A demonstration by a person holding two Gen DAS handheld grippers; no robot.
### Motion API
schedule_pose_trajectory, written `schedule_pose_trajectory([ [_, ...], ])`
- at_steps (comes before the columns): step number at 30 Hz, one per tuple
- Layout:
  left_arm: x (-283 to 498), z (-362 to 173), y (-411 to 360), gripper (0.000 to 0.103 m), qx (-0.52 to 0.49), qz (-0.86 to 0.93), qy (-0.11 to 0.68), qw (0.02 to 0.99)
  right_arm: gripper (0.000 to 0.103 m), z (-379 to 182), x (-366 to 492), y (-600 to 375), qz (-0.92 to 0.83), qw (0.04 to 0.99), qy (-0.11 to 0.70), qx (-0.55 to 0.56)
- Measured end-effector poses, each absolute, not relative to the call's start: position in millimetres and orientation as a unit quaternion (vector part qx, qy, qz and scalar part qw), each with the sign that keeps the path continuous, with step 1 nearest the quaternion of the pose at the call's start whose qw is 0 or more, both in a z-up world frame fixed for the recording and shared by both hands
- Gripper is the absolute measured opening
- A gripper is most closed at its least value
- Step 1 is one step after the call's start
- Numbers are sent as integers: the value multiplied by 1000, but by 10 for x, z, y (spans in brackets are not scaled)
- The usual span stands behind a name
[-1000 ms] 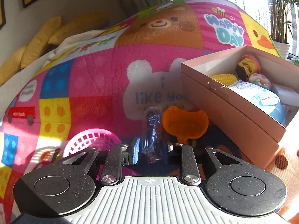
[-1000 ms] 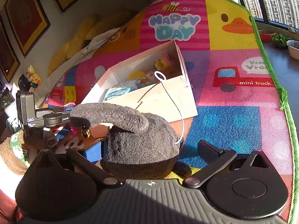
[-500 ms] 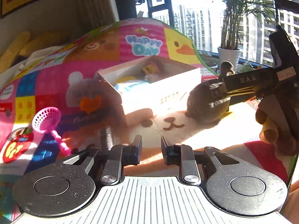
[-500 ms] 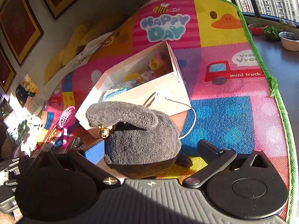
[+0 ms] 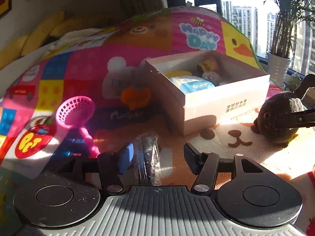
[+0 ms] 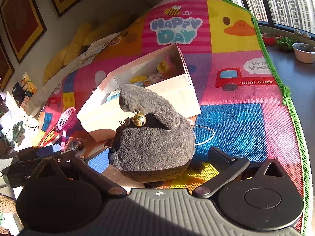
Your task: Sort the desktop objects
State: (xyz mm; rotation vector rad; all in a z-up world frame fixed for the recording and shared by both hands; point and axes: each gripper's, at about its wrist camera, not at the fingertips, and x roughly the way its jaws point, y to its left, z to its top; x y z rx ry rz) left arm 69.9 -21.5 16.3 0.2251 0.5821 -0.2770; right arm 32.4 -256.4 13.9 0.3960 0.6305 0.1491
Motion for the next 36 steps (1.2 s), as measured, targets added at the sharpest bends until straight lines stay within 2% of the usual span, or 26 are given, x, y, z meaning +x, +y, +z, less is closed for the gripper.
schedule_pose_trajectory([
  [2,721,118,-298,46,131,-128,280,942,103,133,310,-2578,73,928,305,202],
  [5,696,123,-345,34,139,-133,273,943,103,129,306,-2592,76,927,304,206],
  [9,479,229,-394,32,118,-221,269,930,103,129,313,-2595,79,927,307,202],
  [12,269,231,-468,38,109,-278,271,915,103,129,313,-2581,77,928,308,197],
  [14,149,204,-512,54,121,-279,267,914,103,127,314,-2576,77,928,308,194],
  [16,86,165,-520,62,134,-263,263,919,103,126,313,-2563,75,929,309,191],
  [19,112,113,-480,82,149,-217,266,927,103,128,314,-2513,66,931,310,181],
  [22,238,98,-403,88,147,-178,279,932,103,132,313,-2471,63,932,312,170],
  [23,274,94,-399,94,149,-167,279,934,103,133,317,-2471,64,932,314,169],
  [24,333,92,-381,97,153,-147,276,937,103,133,318,-2474,65,932,315,168],
  [31,456,72,-423,97,206,-123,254,937,103,130,311,-2459,66,932,316,164],
  [33,471,86,-388,89,182,-163,269,932,103,127,309,-2456,66,932,316,165],
  [35,500,72,-386,67,159,-194,289,924,103,125,311,-2448,65,932,316,165],
  [36,505,58,-404,67,156,-196,289,924,103,125,309,-2448,65,932,315,165],
])
